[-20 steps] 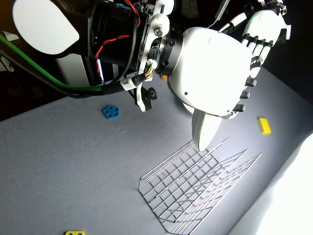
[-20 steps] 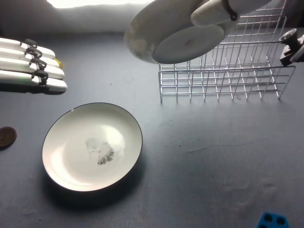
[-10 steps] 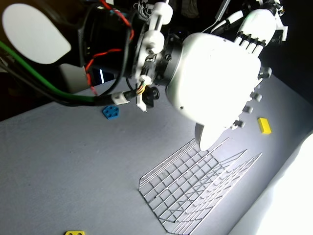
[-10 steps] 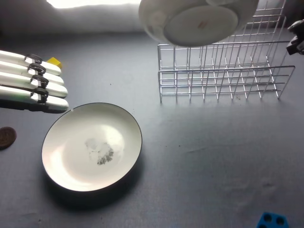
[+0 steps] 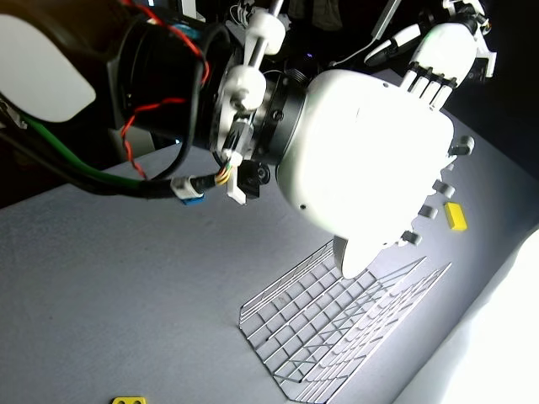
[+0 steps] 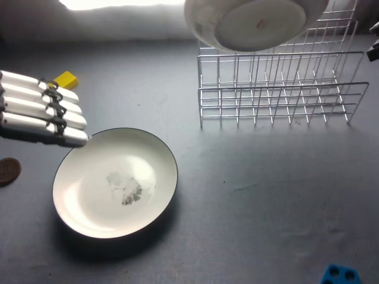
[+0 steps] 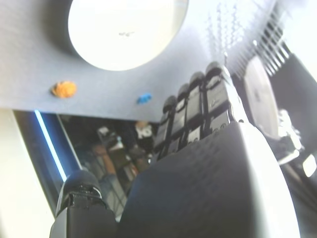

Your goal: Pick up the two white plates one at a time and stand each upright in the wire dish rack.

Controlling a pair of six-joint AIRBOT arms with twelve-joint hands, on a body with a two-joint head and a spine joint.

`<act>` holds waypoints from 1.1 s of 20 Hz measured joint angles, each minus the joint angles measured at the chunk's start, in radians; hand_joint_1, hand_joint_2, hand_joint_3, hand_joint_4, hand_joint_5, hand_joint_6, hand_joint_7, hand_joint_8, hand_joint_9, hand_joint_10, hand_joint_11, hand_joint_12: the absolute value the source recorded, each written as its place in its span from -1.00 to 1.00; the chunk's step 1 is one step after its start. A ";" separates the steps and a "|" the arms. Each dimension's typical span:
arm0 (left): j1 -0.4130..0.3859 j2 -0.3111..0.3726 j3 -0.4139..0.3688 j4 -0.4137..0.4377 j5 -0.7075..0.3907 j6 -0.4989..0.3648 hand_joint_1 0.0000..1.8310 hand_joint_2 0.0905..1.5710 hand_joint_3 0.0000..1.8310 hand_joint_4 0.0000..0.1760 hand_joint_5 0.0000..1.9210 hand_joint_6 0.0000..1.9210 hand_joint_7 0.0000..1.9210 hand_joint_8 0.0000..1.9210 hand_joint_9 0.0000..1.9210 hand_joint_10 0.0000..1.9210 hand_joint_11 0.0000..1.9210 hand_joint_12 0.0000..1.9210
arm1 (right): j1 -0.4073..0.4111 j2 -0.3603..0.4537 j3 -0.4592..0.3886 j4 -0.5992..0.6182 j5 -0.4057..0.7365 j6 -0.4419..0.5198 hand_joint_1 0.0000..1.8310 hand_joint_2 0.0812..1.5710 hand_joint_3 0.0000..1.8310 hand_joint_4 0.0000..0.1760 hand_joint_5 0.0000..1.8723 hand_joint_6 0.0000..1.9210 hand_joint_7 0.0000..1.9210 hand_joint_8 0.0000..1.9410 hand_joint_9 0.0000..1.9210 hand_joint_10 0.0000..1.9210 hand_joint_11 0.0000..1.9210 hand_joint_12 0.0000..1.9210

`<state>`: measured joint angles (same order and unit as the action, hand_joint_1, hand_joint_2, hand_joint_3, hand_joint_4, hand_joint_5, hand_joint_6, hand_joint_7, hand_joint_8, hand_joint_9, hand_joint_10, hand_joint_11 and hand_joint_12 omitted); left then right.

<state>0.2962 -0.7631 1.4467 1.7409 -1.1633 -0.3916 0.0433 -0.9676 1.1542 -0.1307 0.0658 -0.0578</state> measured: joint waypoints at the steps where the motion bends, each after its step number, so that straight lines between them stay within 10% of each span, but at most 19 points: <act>1: 0.012 -0.006 -0.002 0.002 0.008 0.004 -1.00 0.19 -1.00 -1.00 -1.00 -1.00 -1.00 -1.00 -1.00 -1.00 -1.00 -1.00 | -0.005 0.003 0.006 0.000 0.002 0.007 0.37 0.31 -1.00 -1.00 0.12 -0.16 0.23 -0.22 0.45 -0.99 0.04 0.05; 22: 0.381 -0.072 -0.054 -0.297 0.253 0.314 -1.00 0.22 -1.00 -1.00 -1.00 -1.00 -1.00 -1.00 -1.00 -1.00 -1.00 -1.00 | -0.095 0.016 0.097 -0.143 0.154 0.326 0.36 0.33 -1.00 -1.00 0.09 -0.09 0.18 -0.16 0.44 -1.00 0.02 0.04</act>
<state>0.6773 -0.8352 1.3926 1.4437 -0.9100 -0.0772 -0.0513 -0.9516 1.2514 -0.2741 0.2195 0.2684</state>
